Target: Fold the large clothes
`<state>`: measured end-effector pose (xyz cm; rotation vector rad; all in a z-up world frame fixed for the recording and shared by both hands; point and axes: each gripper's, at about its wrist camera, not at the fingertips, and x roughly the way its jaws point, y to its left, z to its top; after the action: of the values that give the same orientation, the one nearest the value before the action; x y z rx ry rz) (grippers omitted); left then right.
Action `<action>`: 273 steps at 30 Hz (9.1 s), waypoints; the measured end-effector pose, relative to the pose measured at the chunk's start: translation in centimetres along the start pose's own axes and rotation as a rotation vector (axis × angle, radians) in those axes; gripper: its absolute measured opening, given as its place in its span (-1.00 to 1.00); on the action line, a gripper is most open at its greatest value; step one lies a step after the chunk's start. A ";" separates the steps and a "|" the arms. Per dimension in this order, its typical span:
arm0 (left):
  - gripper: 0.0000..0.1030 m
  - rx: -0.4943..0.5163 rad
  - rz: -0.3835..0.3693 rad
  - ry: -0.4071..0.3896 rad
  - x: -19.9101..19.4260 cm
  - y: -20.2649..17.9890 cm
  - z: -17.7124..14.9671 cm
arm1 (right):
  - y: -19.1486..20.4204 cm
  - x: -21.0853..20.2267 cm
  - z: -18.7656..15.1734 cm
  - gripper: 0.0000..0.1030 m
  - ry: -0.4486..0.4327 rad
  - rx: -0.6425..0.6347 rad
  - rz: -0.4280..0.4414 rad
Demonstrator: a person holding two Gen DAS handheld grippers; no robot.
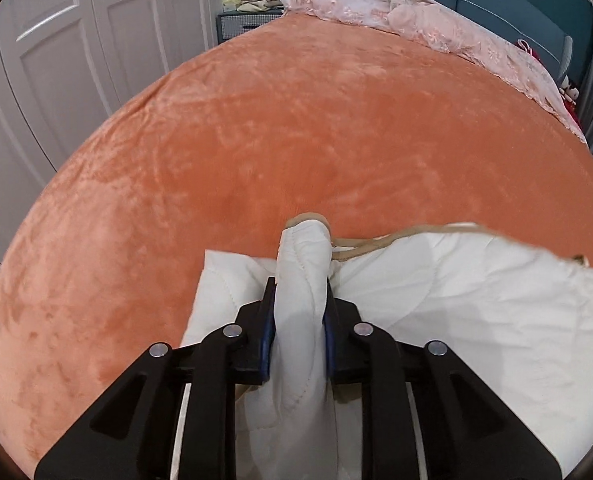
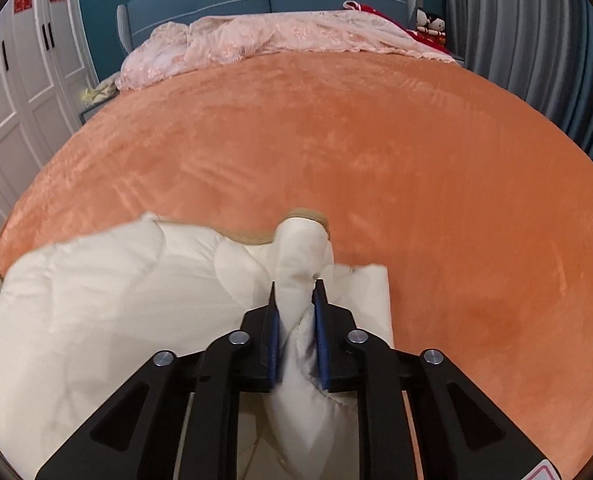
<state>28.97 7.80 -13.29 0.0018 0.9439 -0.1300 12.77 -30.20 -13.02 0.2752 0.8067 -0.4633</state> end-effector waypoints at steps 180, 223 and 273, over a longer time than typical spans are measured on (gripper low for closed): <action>0.25 -0.005 -0.264 0.015 -23.3 -6.0 -8.5 | 7.6 -20.3 -4.6 -0.79 0.008 -0.084 0.380; 0.12 0.143 -0.280 0.146 -17.0 -10.5 -10.4 | 3.4 -18.1 -8.7 -0.53 0.093 -0.058 0.219; 0.44 0.180 -0.131 -0.045 -6.4 -15.8 -9.4 | 2.7 -3.9 -7.8 -0.71 0.075 0.050 0.112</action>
<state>15.92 -6.64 -12.78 0.1031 0.8849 -0.3349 6.88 -23.52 -15.15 0.3838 0.8491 -0.3696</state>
